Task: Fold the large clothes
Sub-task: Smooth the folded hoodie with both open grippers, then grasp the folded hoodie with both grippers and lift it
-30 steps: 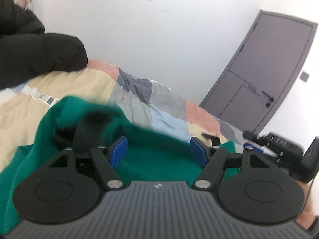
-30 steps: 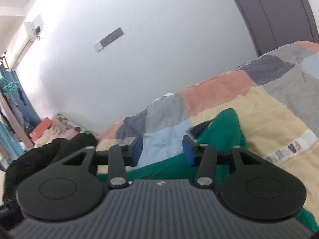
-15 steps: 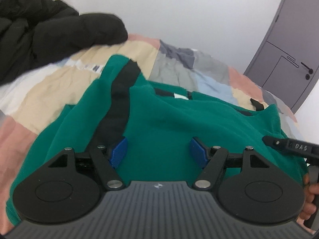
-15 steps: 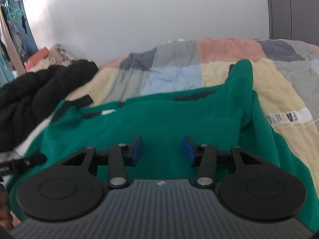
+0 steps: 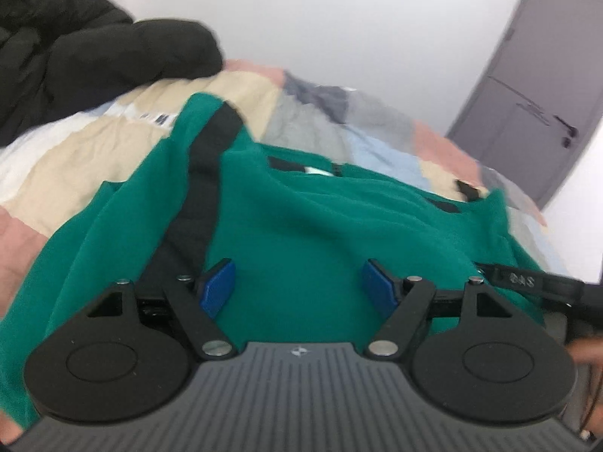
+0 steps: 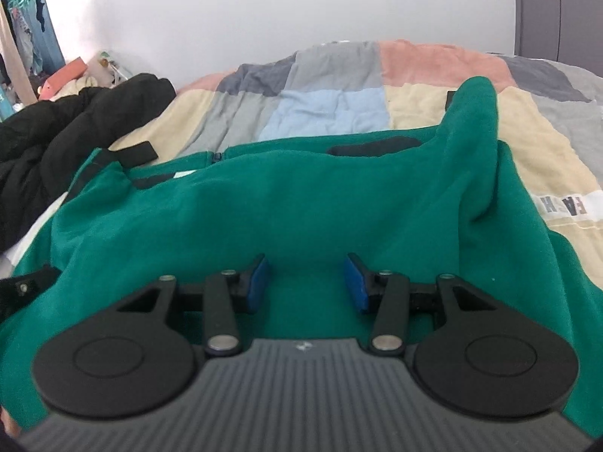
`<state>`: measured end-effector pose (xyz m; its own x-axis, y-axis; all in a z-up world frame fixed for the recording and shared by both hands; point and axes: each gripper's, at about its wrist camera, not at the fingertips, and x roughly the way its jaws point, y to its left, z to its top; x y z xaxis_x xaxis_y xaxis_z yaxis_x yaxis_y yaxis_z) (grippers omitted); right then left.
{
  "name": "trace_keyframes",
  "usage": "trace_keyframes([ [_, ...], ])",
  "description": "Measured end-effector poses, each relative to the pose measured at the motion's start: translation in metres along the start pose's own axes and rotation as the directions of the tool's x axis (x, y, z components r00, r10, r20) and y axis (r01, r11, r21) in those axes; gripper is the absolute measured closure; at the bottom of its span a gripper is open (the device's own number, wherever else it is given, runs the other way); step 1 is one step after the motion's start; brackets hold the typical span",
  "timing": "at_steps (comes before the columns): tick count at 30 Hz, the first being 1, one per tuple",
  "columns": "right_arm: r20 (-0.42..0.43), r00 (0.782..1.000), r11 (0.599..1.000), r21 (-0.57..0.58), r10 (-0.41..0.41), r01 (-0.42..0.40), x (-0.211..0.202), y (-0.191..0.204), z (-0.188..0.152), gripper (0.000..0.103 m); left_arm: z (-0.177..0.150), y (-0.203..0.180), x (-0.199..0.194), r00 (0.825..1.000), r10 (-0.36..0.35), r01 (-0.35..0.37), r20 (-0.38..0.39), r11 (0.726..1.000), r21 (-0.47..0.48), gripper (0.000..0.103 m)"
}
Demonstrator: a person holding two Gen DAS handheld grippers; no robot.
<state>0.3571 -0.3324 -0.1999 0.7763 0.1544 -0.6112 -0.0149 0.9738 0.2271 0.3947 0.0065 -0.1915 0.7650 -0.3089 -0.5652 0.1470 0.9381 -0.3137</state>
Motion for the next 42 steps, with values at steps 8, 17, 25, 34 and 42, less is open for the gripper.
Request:
trace_keyframes([
  [8,0.083,0.996,1.000,0.018,0.023,-0.025,-0.072,0.008,-0.017,0.053,-0.019,-0.034,-0.058,0.999,-0.043,0.042,0.014,0.996,0.074,0.025],
  [17,0.040,0.999,0.998,-0.054,0.031,-0.029,-0.094,0.023,-0.050,0.055,-0.046,-0.049,-0.047,0.998,0.040,-0.031,-0.051,0.985,0.168,0.025],
  [25,0.017,0.998,0.997,0.045,0.066,-0.066,-0.075,0.016,-0.057,0.055,-0.047,-0.039,-0.039,0.998,0.015,-0.008,-0.065,0.995,0.095,0.022],
  [34,0.041,0.977,0.944,0.252,0.209,-0.212,-0.120,0.011,-0.073,0.050,-0.059,-0.037,-0.086,0.995,-0.089,0.084,-0.051,0.993,-0.086,0.022],
  [42,0.043,0.941,0.815,0.487,0.335,-0.313,-0.135,-0.004,-0.095,0.046,-0.075,-0.023,-0.092,0.980,-0.154,0.111,-0.128,0.950,-0.292,0.021],
])
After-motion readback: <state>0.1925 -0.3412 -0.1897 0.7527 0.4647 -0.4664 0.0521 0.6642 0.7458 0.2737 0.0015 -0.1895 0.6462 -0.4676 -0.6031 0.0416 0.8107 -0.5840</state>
